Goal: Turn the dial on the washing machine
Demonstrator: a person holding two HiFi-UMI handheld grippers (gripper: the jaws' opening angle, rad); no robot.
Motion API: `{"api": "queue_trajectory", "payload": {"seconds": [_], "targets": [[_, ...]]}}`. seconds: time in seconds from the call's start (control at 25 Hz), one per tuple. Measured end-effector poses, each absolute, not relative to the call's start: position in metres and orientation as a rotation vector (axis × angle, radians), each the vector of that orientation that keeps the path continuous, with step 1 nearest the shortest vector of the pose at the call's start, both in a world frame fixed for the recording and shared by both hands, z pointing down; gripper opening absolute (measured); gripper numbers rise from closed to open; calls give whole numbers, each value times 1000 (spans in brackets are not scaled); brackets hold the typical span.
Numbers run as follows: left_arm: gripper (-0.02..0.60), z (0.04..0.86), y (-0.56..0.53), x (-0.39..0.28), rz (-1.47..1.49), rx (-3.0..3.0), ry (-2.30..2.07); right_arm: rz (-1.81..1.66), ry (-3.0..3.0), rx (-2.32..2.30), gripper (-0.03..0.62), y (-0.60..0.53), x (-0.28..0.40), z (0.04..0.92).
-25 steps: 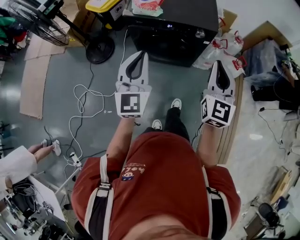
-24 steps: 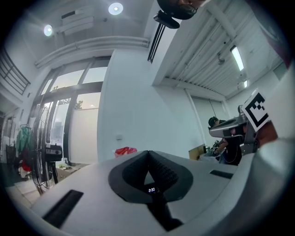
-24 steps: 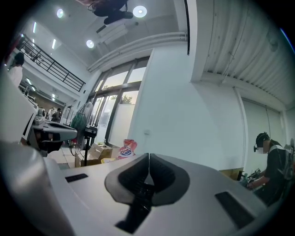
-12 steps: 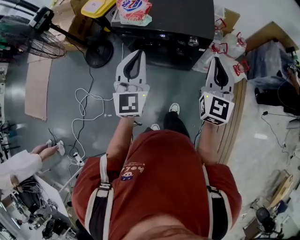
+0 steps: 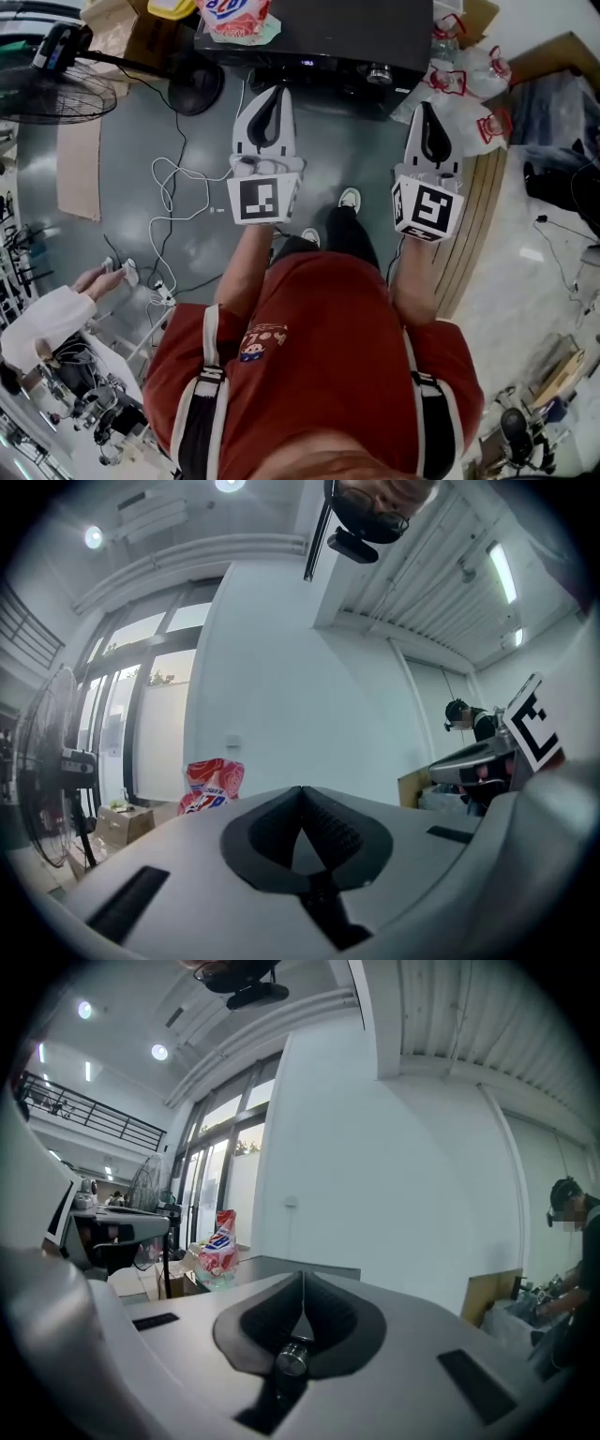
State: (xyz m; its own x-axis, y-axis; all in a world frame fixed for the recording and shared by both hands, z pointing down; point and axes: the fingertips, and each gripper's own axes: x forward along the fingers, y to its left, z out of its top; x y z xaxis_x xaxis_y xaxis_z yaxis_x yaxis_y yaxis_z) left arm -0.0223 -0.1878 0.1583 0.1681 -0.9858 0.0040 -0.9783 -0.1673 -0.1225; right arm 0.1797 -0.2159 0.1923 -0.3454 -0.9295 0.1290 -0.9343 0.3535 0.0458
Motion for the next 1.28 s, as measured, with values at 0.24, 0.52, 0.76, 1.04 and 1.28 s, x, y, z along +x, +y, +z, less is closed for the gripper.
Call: {"api": "queue_trajectory", "payload": {"seconds": [0.24, 0.52, 0.76, 1.04, 1.28], "targets": [[9, 203, -221, -13, -167, -2333, 1965, 86, -2476, 1666, 14, -253, 173, 238], [9, 278, -253, -30, -160, -2387, 1979, 69, -2408, 1670, 14, -277, 156, 307], [9, 369, -265, -45, -176, -2455, 1937, 89, -2348, 1703, 14, -285, 136, 385], [9, 477, -273, -86, -185, -2520, 1925, 63, -2299, 1724, 15, -286, 104, 488], [9, 537, -273, -98, -160, -2538, 1858, 30, -2291, 1770, 17, -278, 93, 543]]}}
